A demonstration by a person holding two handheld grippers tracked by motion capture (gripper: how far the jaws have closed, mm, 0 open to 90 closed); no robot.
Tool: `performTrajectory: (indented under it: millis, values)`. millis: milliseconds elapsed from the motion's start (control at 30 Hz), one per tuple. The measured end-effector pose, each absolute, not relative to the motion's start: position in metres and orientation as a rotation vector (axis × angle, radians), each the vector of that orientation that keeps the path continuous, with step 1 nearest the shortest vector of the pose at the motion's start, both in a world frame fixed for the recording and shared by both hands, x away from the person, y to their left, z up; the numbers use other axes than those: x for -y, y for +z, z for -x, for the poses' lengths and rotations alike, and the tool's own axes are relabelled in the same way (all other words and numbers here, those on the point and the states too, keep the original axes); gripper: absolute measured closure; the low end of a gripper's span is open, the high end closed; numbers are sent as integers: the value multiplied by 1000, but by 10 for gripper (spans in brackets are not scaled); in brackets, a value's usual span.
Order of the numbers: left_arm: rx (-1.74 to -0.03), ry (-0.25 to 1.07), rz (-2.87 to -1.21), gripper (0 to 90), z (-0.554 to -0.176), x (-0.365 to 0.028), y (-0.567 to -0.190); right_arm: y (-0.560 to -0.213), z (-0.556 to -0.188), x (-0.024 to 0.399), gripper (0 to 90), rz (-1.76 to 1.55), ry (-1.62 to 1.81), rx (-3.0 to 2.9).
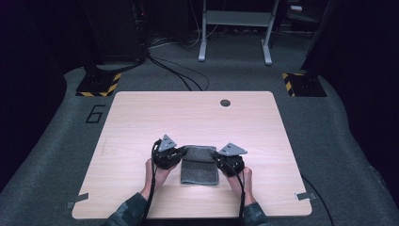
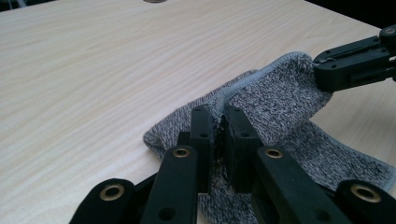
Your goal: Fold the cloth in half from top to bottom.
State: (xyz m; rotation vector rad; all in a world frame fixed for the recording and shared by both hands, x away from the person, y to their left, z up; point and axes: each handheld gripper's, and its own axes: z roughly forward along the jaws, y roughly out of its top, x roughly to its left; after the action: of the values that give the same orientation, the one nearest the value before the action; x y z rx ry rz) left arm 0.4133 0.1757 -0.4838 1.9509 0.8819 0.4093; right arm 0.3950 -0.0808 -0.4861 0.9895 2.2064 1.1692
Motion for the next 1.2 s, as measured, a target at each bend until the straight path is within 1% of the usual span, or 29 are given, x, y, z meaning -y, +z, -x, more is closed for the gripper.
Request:
performTrajectory:
  millis: [100, 267, 367, 400, 433, 467, 500, 633, 700, 733, 767, 800, 833, 867, 900, 933, 1000, 1033, 1067, 1167, 1200]
  values:
    - [-878, 397, -1965, 814, -411, -176, -487, -493, -391, 82, 844, -996, 1161, -2220]
    - [-886, 336, -1992, 779, -404, -174, -501, -504, -388, 86, 831, -1004, 1140, -2257]
    - [-886, 312, -1999, 742, -401, -175, -505, -505, -385, 87, 821, -1009, 1141, -2265]
    - [-886, 287, -2005, 721, -397, -177, -506, -504, -381, 91, 801, -1005, 1151, -2260]
    - [-886, 287, -2005, 684, -397, -177, -506, -504, -381, 91, 801, -1005, 1151, -2260]
    - [-878, 272, -2016, 684, -396, -178, -505, -503, -378, 93, 785, -1015, 1157, -2263]
    - [-862, 239, -2029, 629, -391, -183, -503, -502, -373, 99, 765, -1005, 1170, -2262]
    - [-844, 227, -2027, 480, -383, -194, -498, -501, -365, 111, 732, -1022, 1195, -2250]
    - [-861, 263, -1991, 410, -377, -204, -490, -496, -361, 121, 704, -1046, 1216, -2224]
    - [-861, 263, -1991, 373, -377, -204, -490, -496, -361, 121, 704, -1046, 1216, -2224]
    - [-868, 294, -1983, 373, -377, -205, -487, -494, -363, 122, 692, -1048, 1222, -2215]
    - [-893, 321, -1963, 338, -382, -206, -483, -489, -366, 122, 630, -1046, 1232, -2219]
    - [-893, 321, -1963, 321, -382, -206, -483, -486, -370, 117, 581, -1071, 1234, -2231]
    - [-913, 356, -1964, 298, -390, -202, -481, -484, -374, 113, 570, -1075, 1222, -2241]
    - [-913, 356, -1964, 282, -390, -202, -481, -484, -374, 113, 570, -1075, 1222, -2241]
    - [-914, 383, -2001, 275, -397, -196, -483, -485, -380, 103, 521, -1073, 1202, -2268]
    - [-927, 375, -2035, 253, -400, -187, -489, -489, -384, 92, 485, -1087, 1147, -2302]
    - [-924, 380, -2057, 246, -399, -184, -492, -492, -384, 87, 463, -1085, 1123, -2318]
    - [-924, 380, -2057, 246, -399, -184, -492, -492, -384, 87, 463, -1085, 1123, -2318]
    - [-902, 413, -2105, 230, -393, -180, -503, -505, -381, 78, 405, -1072, 1033, -2355]
    - [-898, 430, -2119, 221, -391, -179, -506, -514, -380, 79, 367, -1091, 1010, -2357]
